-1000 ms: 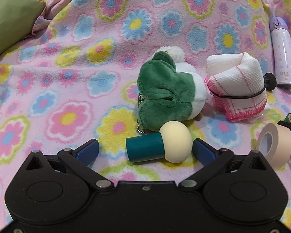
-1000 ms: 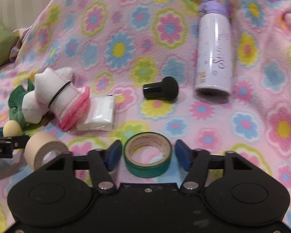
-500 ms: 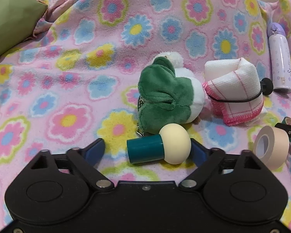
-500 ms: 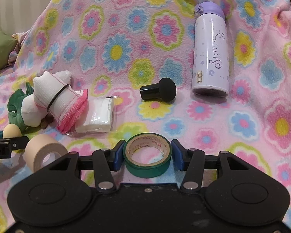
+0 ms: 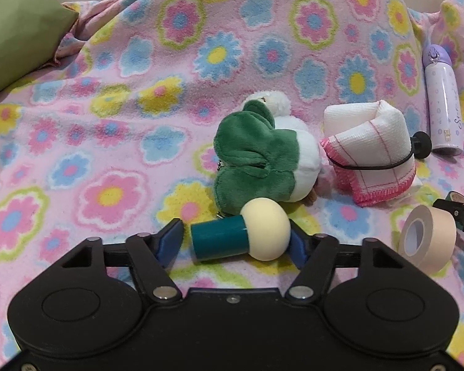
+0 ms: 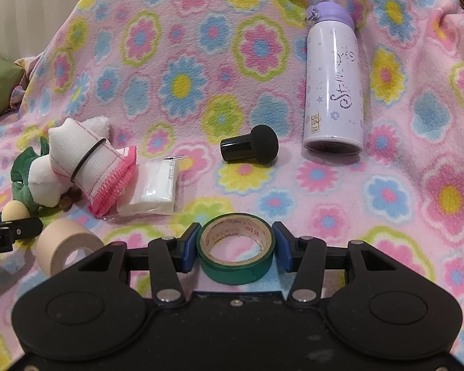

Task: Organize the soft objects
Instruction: 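Close the right gripper on the green tape roll while the left grasps the teal-and-cream peg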

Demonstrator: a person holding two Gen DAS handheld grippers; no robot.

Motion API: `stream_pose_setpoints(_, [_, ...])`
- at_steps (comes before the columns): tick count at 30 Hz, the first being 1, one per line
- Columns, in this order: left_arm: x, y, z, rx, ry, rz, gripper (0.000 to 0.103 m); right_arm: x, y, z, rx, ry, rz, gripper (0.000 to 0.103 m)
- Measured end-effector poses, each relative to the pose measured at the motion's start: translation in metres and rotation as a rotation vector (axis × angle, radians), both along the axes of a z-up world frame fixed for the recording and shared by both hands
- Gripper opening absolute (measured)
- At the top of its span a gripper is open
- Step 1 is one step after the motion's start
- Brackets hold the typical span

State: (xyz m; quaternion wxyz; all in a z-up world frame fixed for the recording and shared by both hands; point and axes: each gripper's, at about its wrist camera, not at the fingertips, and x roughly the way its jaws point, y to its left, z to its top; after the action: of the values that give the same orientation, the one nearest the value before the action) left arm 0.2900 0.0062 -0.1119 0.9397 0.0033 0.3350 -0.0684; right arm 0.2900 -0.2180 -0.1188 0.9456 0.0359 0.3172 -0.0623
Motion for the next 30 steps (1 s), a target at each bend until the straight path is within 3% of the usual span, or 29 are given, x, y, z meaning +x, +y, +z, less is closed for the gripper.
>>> stream_pose_setpoints(4, [-0.0007,0.0031,0.0008,-0.012,-0.006,0.015,0.056,0.0002,-0.0006,-0.0001,0.003,-0.001,0.000,0.049])
stream_pose_setpoints(24, [-0.0007,0.0026,0.0010,-0.013,-0.008,0.021,0.055,-0.0014,-0.0034,0.0013,0.030,-0.015,-0.008,0.048])
stream_pose_setpoints(30, [0.0015,0.0014,0.0073,0.017,0.014,0.006,0.055,0.0044,0.0026,0.0091,-0.019,0.049,0.010,0.047])
